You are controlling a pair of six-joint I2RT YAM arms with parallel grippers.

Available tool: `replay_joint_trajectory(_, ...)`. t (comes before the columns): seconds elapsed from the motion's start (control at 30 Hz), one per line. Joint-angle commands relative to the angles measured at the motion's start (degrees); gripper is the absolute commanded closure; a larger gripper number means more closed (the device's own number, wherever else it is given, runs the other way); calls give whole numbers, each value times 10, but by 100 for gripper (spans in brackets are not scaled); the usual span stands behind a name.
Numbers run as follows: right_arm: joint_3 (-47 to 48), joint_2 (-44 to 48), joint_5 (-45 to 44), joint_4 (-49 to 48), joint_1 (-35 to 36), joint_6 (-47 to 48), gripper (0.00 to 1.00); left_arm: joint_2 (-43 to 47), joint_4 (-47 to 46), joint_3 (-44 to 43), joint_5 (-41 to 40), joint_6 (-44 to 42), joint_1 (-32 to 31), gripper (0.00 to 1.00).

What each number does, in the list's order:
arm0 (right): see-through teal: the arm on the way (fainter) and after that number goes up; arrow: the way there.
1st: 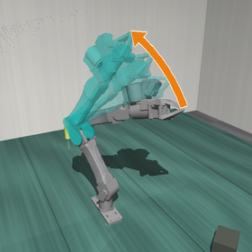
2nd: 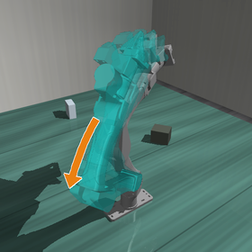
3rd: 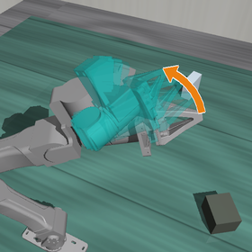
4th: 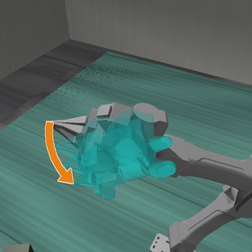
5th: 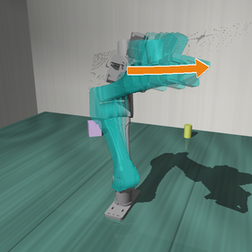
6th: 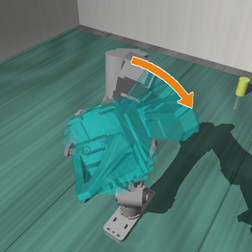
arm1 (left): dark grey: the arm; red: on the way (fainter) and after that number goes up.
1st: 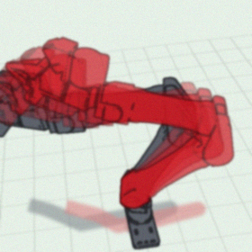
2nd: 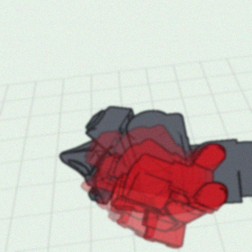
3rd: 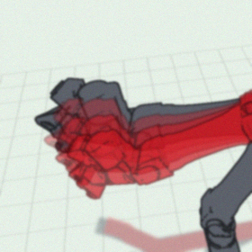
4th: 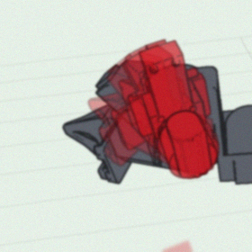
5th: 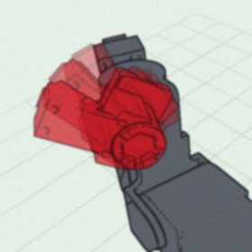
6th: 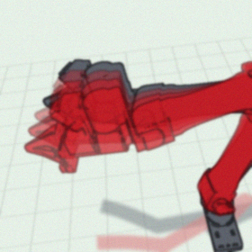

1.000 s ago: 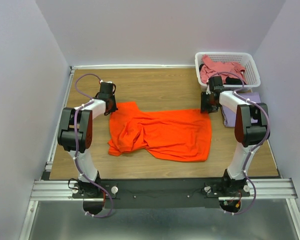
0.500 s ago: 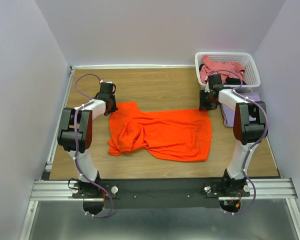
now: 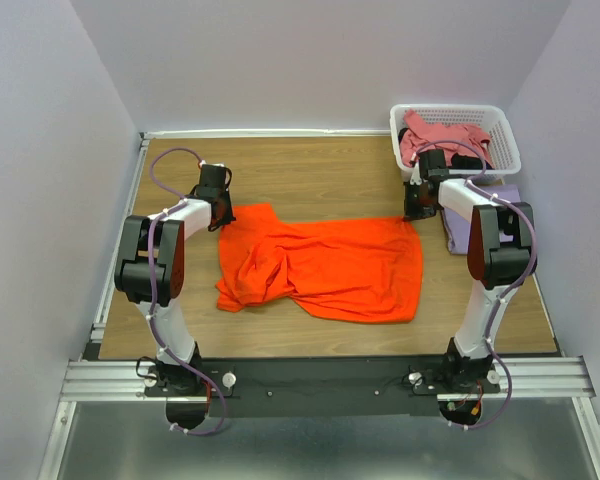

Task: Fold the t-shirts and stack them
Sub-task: Flatten the tshirt out

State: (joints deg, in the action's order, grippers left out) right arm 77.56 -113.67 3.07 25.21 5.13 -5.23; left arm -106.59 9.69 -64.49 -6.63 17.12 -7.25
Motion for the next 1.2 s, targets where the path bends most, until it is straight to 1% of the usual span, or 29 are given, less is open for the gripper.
replay_joint_trajectory(0.0,11,15,40,12,-2,-10,100,27,36,-17,-12,5,5,100)
replay_joint_trajectory(0.13,34,71,48,13,-3,-15,100,73,35,-22,-28,18,7,100)
replay_joint_trajectory(0.2,43,107,50,14,-2,-19,100,84,54,-35,-25,18,10,100)
replay_joint_trajectory(0.27,58,143,55,17,-2,-21,99,101,81,-83,-23,13,15,100)
replay_joint_trajectory(0.3,64,144,56,19,-3,-21,100,107,91,-99,-24,12,17,100)
replay_joint_trajectory(0.37,84,172,62,23,-2,-21,99,123,110,-136,-30,6,21,100)
replay_joint_trajectory(0.4,110,180,62,30,-2,-23,100,126,135,-184,-31,1,27,100)
replay_joint_trajectory(0.43,124,189,63,34,-3,-22,100,129,147,-212,-33,-2,29,100)
replay_joint_trajectory(0.47,158,203,63,41,-3,-22,100,132,175,-275,-35,-7,35,100)
replay_joint_trajectory(0.5,175,209,62,45,-2,-22,100,131,190,-275,-35,-9,36,100)
replay_joint_trajectory(0.53,193,216,63,48,-2,-22,100,131,205,-347,-35,-10,40,100)
replay_joint_trajectory(0.57,212,227,64,56,-3,-22,100,129,220,-385,-34,-11,42,100)
replay_joint_trajectory(0.6,240,234,66,60,-3,-23,100,128,250,-460,-33,-14,43,100)
replay_joint_trajectory(0.7,273,270,78,73,-3,-23,100,139,306,-562,-27,-10,43,100)
replay_joint_trajectory(0.73,283,285,82,77,-3,-21,100,150,310,-594,-22,-9,43,100)
replay_joint_trajectory(0.77,283,315,87,85,-3,-15,100,188,299,-593,-15,-8,43,100)
replay_joint_trajectory(0.8,283,315,90,90,-2,-10,100,211,299,-585,-11,-5,43,100)
replay_joint_trajectory(0.83,277,353,88,93,-3,-5,100,237,276,-557,-7,-4,43,100)
replay_joint_trajectory(0.87,273,370,88,99,-3,4,100,286,252,-542,-2,-3,43,100)
replay_joint_trajectory(0.93,266,425,91,103,-2,12,100,330,237,-513,-3,-7,43,100)
replay_joint_trajectory(0.97,266,443,91,110,-3,17,100,361,237,-513,-8,-16,43,100)
replay_joint_trajectory(1.0,268,457,92,112,-2,18,100,373,241,-518,-14,-22,43,100)
replay_joint_trajectory(1.03,270,484,95,113,-3,20,100,383,244,-537,-24,-28,43,100)
replay_joint_trajectory(1.17,288,527,105,116,-2,29,100,429,248,-587,-52,-57,43,100)
